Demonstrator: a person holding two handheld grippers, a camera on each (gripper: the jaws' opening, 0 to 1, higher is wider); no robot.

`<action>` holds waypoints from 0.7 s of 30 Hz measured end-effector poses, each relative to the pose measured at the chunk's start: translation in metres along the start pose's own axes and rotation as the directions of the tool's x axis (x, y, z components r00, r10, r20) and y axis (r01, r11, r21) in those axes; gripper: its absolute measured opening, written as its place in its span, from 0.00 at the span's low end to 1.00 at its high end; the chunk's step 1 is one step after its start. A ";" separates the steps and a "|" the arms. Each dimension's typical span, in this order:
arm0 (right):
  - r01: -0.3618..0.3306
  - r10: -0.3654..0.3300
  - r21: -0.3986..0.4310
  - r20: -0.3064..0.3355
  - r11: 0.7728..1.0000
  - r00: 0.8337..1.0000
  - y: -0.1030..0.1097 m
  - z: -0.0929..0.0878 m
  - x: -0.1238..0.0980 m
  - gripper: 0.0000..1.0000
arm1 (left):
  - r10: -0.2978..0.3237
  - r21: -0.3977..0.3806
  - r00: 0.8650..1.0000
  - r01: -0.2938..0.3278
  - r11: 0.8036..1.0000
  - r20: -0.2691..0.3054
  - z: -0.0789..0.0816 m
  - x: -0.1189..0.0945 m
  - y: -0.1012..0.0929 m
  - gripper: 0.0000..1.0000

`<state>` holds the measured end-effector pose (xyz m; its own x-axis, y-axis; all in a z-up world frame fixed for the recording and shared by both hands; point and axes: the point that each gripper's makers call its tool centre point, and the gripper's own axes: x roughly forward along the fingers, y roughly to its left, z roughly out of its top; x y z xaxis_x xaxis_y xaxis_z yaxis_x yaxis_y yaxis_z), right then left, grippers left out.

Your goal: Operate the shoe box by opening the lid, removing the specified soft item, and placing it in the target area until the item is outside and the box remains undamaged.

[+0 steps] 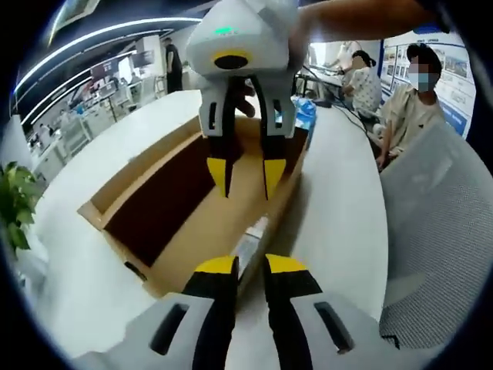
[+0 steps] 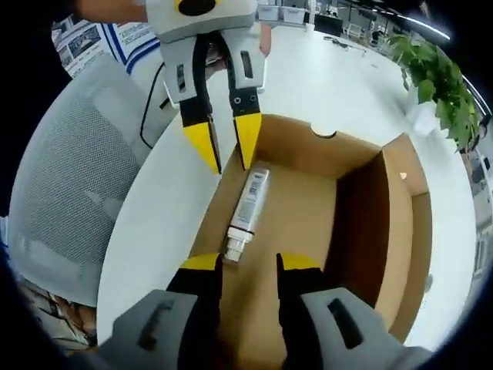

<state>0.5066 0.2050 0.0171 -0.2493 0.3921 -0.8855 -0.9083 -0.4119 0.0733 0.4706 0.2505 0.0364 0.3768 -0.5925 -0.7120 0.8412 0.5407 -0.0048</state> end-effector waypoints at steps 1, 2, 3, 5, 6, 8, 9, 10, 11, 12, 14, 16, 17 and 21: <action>0.000 0.000 0.003 -0.004 1.000 1.000 -0.002 -0.001 0.002 0.25 | -0.002 0.001 1.000 0.002 1.000 -0.001 0.000 0.001 0.000 0.11; 0.001 -0.001 0.011 -0.009 1.000 1.000 -0.003 -0.002 0.004 0.25 | 0.001 0.013 1.000 -0.001 1.000 -0.007 -0.001 0.002 0.000 0.09; 0.001 0.000 0.031 -0.009 1.000 1.000 -0.004 -0.002 0.008 0.25 | 0.013 0.032 1.000 -0.012 0.999 -0.027 -0.003 0.003 0.002 0.09; -0.005 0.005 0.045 -0.011 0.999 1.000 -0.005 -0.002 0.014 0.25 | 0.007 0.034 1.000 -0.006 0.999 -0.031 -0.001 0.005 0.002 0.08; -0.014 0.014 0.059 -0.011 0.998 1.000 -0.003 -0.001 0.018 0.25 | 0.009 0.037 0.999 -0.008 0.999 -0.034 -0.001 0.005 0.003 0.08; -0.027 0.028 0.080 -0.010 0.996 1.000 -0.001 0.000 0.025 0.26 | 0.002 0.040 0.999 0.000 0.999 -0.033 0.000 0.006 0.002 0.07; -0.030 0.031 0.083 -0.012 0.996 0.999 0.000 -0.001 0.028 0.25 | 0.002 0.041 0.999 0.000 0.999 -0.033 0.000 0.006 0.002 0.07; -0.031 0.033 0.089 -0.021 0.996 0.999 -0.001 -0.002 0.031 0.24 | -0.001 0.041 0.999 0.003 0.999 -0.037 0.000 0.007 0.001 0.06; -0.034 0.036 0.099 -0.020 0.994 0.999 -0.001 -0.002 0.033 0.24 | -0.004 0.042 0.999 0.005 0.999 -0.039 0.000 0.007 0.001 0.06; -0.038 0.040 0.110 -0.021 0.993 0.999 -0.001 -0.003 0.035 0.24 | -0.005 0.044 0.999 0.006 0.999 -0.038 0.000 0.006 0.001 0.06; -0.043 0.046 0.122 -0.023 0.992 0.999 -0.001 -0.004 0.038 0.24 | -0.007 0.041 0.999 0.009 0.999 -0.035 0.000 0.006 0.002 0.06; -0.056 0.059 0.146 -0.014 0.988 0.998 -0.002 -0.004 0.040 0.25 | -0.016 0.033 0.999 0.017 0.999 -0.037 0.000 0.006 0.001 0.06; -0.057 0.058 0.161 -0.004 0.985 0.998 -0.004 -0.003 0.041 0.26 | -0.016 0.036 0.999 0.017 0.999 -0.038 0.000 0.006 0.001 0.06; -0.029 0.036 0.088 -0.083 0.996 0.996 -0.002 -0.015 0.048 0.22 | -0.021 0.036 0.999 0.022 0.999 -0.035 0.001 0.008 0.001 0.05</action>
<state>0.5015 0.2124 -0.0327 -0.2533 0.3068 -0.9175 -0.9268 -0.3488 0.1392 0.4746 0.2452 0.0318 0.3453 -0.5823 -0.7360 0.8628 0.5055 0.0048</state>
